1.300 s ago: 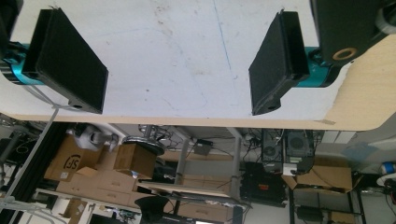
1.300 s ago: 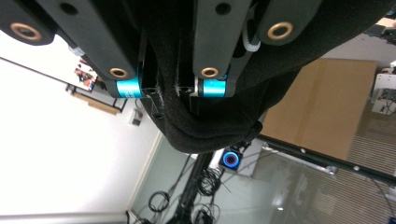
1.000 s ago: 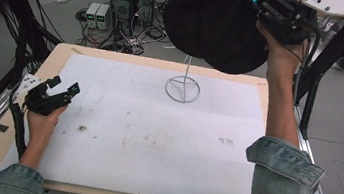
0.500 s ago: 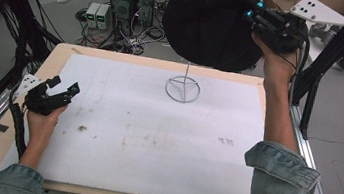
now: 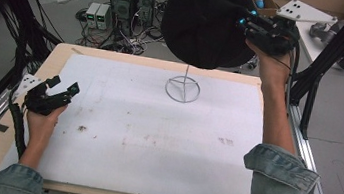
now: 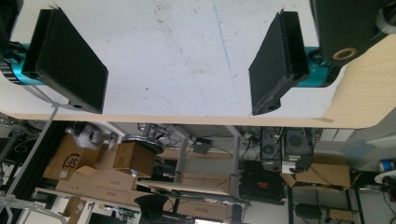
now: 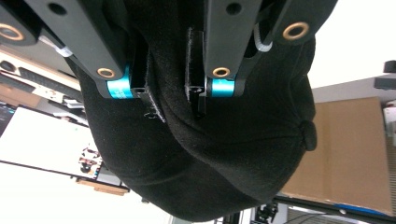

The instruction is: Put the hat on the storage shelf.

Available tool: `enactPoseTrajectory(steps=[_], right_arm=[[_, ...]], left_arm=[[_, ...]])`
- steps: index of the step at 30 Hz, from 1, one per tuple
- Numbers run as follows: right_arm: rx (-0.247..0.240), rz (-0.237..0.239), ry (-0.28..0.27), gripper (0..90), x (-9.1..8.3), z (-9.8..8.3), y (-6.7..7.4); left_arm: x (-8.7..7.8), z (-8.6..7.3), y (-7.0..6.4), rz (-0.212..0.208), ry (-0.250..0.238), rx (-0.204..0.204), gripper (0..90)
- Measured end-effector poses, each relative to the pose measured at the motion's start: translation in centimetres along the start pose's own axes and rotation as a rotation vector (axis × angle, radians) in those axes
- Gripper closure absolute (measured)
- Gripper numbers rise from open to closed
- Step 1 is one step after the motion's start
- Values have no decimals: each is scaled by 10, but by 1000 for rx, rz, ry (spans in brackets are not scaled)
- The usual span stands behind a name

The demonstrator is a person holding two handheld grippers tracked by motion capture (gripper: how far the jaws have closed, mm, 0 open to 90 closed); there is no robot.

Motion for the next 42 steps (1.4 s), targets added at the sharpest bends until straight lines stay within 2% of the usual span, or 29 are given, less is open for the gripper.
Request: enactPoseTrajectory(steps=[5,11,17,20,27,30,36,42], right_arm=[[4,-12,16,770,-2,-12,-1],[36,-26,17,748,-7,-25,-4],[16,-57,29,708,-11,-31,-2],[26,-65,40,693,-13,-37,-2],[10,-64,81,645,-12,-39,3],[0,-64,95,597,-11,-39,5],[-39,-65,120,548,-12,-38,9],[-46,-56,143,505,-15,-36,13]], left_arm=[[1,-1,-1,0,0,-1,198],[1,-1,-1,1,2,0,198],[1,0,-1,-1,1,-1,198],[1,0,-1,0,0,-1,199],[0,0,-1,1,0,1,199],[0,0,-1,1,1,1,199],[0,0,-1,2,-3,-6,198],[0,0,0,3,-2,-7,198]])
Point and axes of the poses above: each handheld gripper's, and its own axes: x roughly forward along the jaws, z roughly out of its top, y roughly to its left, the point moved 3 cm from there along x, roughly forward along the jaws, and after that the axes turned 11 degrees about -y, right-handed, at the moved point
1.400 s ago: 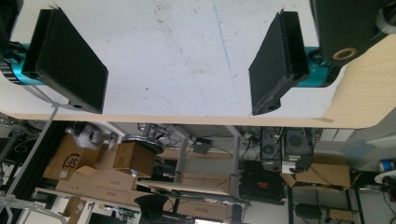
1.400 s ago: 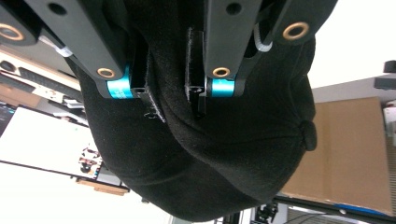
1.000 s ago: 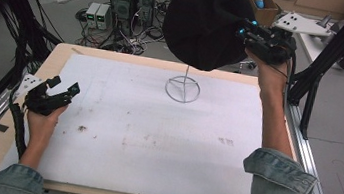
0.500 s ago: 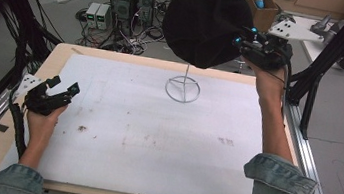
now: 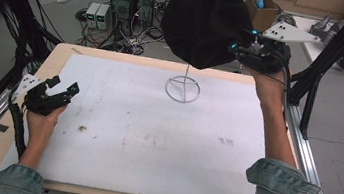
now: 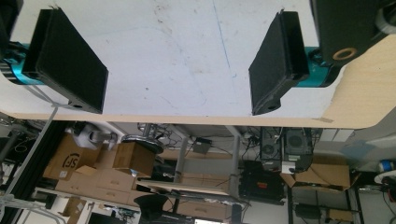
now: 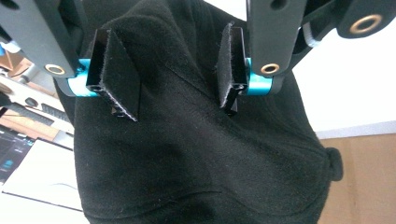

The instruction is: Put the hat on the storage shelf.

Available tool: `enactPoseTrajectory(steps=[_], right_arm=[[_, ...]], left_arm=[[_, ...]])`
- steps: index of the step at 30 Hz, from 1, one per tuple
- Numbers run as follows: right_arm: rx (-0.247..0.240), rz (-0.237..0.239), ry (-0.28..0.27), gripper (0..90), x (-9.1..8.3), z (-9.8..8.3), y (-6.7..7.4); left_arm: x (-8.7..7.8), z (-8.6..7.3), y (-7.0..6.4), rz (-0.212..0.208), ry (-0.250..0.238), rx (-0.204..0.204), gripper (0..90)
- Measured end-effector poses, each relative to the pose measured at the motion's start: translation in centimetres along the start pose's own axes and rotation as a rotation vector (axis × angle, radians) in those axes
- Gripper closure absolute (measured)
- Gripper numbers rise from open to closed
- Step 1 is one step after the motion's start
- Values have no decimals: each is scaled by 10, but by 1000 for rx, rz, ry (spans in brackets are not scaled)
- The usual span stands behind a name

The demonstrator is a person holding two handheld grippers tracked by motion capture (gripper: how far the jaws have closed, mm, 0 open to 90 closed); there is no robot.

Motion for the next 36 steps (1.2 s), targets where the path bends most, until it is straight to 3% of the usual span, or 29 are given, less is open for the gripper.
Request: enactPoseTrajectory(steps=[16,23,27,36], right_arm=[[-6,50,38,410,-7,4,13],[16,72,57,380,-12,7,19],[0,60,15,385,-21,5,25],[24,47,-45,322,-50,-6,37]], left_arm=[[0,-1,0,3,2,-1,198],[-1,-1,1,4,3,-1,198],[0,-1,1,4,4,0,198],[0,-1,0,3,8,1,198]])
Point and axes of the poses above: each handheld gripper's, and its own axes: x roughly forward along the jaws, z roughly out of its top, y roughly to its left, the point moved 3 cm from there along x, roughly forward along the jaws, and after that the axes turned 11 degrees about -y, right-handed, at the moved point
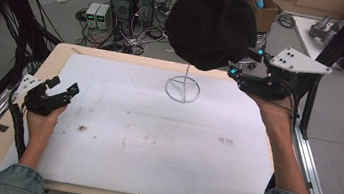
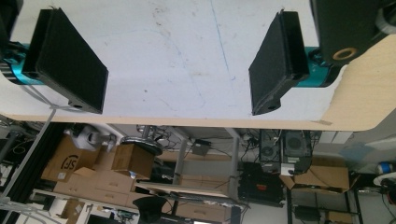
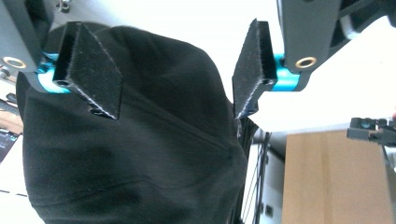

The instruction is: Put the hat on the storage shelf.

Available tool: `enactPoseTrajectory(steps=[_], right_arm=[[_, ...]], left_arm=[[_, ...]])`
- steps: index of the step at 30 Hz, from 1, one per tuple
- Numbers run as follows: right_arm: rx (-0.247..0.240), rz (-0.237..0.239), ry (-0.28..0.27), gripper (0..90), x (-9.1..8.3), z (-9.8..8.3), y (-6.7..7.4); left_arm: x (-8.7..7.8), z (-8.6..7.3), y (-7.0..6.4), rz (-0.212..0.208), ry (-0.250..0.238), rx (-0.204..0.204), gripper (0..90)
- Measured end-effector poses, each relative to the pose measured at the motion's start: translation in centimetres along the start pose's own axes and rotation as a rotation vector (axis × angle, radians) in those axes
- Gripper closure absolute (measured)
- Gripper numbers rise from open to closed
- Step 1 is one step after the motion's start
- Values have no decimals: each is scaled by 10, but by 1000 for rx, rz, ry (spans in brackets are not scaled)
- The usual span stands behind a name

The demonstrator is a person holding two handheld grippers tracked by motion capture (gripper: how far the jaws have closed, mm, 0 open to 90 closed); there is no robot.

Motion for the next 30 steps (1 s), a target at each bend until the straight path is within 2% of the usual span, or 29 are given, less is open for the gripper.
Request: enactPoseTrajectory(steps=[3,7,13,14,18,25,30], right_arm=[[14,-13,-24,302,-11,-7,3],[24,-36,-25,277,-25,-19,6],[47,-75,-44,197,-42,-38,5],[37,-87,-54,177,-44,-42,4],[75,-120,-60,126,-54,-60,4],[113,-132,-69,120,-69,-92,13],[153,-136,-45,110,-76,-116,21]], left_arm=[[0,0,0,0,-2,3,198],[1,0,-1,-1,-3,2,198],[1,0,0,-1,-1,1,198],[1,0,0,-1,0,4,198],[2,-2,0,0,5,2,199],[1,-4,1,1,11,2,198],[-1,-4,1,2,11,4,198]])
Point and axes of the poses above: each handheld gripper's, and its own axes: x roughly forward along the jaws, z roughly out of its top, y roughly to its left, the point moved 3 cm from there along x, roughly forward along the jaws, and after that the axes turned 11 degrees about -y, right-handed, at the moved point
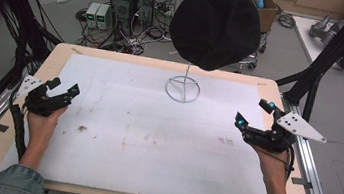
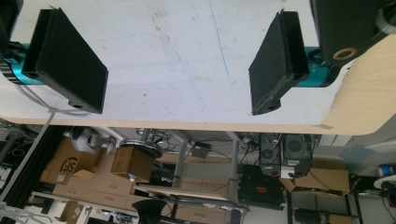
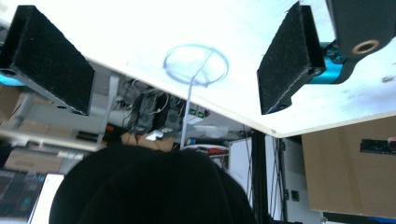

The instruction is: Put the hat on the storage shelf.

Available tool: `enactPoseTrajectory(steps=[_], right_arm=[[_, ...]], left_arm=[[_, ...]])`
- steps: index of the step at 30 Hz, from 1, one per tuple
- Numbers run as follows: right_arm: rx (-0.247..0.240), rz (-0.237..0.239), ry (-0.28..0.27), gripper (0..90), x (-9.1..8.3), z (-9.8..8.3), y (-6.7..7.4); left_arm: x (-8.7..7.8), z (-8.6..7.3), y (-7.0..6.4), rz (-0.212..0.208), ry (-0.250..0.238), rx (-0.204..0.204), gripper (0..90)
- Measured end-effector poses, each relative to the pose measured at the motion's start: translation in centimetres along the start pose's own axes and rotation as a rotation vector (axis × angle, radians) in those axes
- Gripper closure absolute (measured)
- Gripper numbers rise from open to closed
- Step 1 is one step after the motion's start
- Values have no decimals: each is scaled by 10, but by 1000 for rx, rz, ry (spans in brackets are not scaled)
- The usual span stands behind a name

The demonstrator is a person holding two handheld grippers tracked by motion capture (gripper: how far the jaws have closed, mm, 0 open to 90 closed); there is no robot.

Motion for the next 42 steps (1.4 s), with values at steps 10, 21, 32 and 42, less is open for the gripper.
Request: enactPoseTrajectory(steps=[10,21,32,42], right_arm=[[71,-20,57,105,-7,-42,2],[36,-97,80,105,-11,-60,0],[49,-119,120,105,-9,-77,0],[52,-110,135,105,-6,-80,1]], left_arm=[[0,0,-1,0,-1,2,198],[1,-1,-3,-6,0,6,199],[3,-3,-3,-11,9,10,199],[3,-3,-3,-10,12,14,199]])
Point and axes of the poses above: each handheld gripper's, and its own axes: x roughly forward along the jaws, z roughly out of its top, y roughly to its left, the point moved 3 cm from there along x, roughly forward along the jaws, and after that the axes turned 11 degrees about -y, right-handed, at the moved point
